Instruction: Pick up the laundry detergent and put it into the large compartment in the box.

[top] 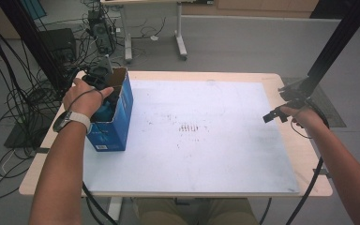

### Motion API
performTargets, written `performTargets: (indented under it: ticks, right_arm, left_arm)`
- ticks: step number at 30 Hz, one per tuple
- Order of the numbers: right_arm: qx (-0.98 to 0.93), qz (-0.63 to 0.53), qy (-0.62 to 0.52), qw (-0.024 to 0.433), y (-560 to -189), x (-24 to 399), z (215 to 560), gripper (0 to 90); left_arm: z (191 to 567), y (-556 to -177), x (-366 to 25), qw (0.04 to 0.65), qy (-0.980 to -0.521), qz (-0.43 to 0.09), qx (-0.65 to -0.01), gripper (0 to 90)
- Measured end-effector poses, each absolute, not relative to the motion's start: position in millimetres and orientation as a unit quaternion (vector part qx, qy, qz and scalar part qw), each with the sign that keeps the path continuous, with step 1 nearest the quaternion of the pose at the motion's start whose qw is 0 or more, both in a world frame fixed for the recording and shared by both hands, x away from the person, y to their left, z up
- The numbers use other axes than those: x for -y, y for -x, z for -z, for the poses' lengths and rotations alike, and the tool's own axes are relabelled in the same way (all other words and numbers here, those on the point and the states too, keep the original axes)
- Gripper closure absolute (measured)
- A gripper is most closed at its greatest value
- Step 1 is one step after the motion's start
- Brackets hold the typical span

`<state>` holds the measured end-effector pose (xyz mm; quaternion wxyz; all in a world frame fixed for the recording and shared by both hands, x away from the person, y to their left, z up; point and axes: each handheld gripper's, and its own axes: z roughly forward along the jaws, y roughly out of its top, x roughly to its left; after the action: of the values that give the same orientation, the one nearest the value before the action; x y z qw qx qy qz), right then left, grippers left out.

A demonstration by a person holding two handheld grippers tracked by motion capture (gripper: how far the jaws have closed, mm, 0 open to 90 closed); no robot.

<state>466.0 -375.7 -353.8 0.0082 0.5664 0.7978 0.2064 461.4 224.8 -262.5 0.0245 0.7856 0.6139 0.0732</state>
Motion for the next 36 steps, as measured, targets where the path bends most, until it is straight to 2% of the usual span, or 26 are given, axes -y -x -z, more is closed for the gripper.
performTargets:
  ticks: [16, 23, 28, 36]
  right_arm:
    - [-0.797, -0.208, -0.567, 0.009, -463.4, 377.4, 353.2, 8.2]
    - [-0.797, -0.209, -0.567, 0.009, -462.5, 377.0, 352.4, 8.2]
    - [-0.798, -0.209, -0.566, 0.010, -461.8, 376.6, 351.5, 8.3]
    - [-0.799, -0.208, -0.565, 0.011, -461.4, 375.7, 350.8, 8.3]
  left_arm:
    - [256.6, -458.1, -227.6, 0.038, -0.787, -0.070, -0.612, 22.3]
    - [251.1, -456.2, -228.6, 0.041, -0.788, -0.072, -0.610, 16.5]
    - [247.3, -454.0, -228.3, 0.042, -0.790, -0.072, -0.608, 9.1]
    - [241.2, -451.3, -229.8, 0.049, -0.790, -0.071, -0.607, 6.7]
